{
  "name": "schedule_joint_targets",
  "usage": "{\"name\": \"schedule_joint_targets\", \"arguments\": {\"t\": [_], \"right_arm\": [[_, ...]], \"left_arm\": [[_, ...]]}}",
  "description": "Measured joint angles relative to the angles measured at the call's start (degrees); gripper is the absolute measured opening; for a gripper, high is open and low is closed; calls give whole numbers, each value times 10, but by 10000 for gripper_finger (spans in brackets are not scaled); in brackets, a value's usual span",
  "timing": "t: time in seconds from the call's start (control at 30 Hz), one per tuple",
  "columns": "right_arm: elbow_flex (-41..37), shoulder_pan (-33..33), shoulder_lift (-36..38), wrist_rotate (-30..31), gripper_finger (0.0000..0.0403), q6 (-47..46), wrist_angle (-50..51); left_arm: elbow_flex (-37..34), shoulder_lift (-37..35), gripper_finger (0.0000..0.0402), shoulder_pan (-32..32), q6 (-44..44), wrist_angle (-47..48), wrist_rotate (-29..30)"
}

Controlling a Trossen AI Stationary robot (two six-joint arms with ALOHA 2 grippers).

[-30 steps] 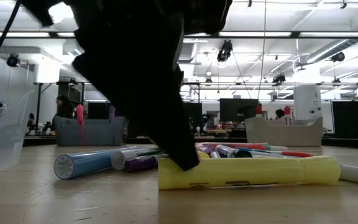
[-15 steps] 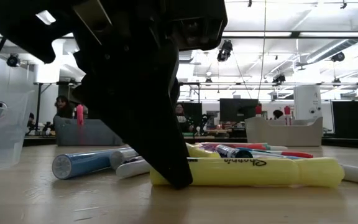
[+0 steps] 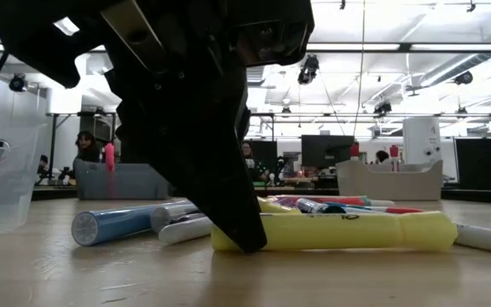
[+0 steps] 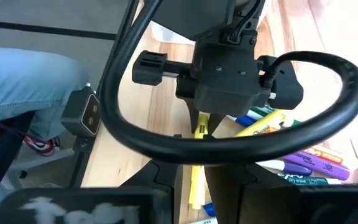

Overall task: Pick & Place Markers
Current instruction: Put the yellow highlighter pen into the black bin

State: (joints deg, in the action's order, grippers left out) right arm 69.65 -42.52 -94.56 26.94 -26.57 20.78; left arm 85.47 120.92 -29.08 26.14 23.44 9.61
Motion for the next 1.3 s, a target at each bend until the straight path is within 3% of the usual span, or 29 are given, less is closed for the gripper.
{"name": "schedule_joint_targets", "arguments": {"t": [0.27, 0.47, 0.6, 0.97, 1.3], "right_arm": [[0, -4, 15, 0, 59, 0, 0], [1, -5, 42, 2, 59, 11, -5], [1, -6, 48, 29, 59, 31, -5], [1, -7, 88, 108, 59, 226, -120], [-5, 16, 91, 127, 59, 358, -196]], "left_arm": [[-1, -17, 64, 2, -11, 13, 8], [-4, -58, 64, 2, -33, 31, 52], [-4, -99, 64, 2, -38, 85, 111], [-17, -239, 64, 10, -3, 131, 228], [-54, -373, 64, 10, -49, 21, 255]]}}
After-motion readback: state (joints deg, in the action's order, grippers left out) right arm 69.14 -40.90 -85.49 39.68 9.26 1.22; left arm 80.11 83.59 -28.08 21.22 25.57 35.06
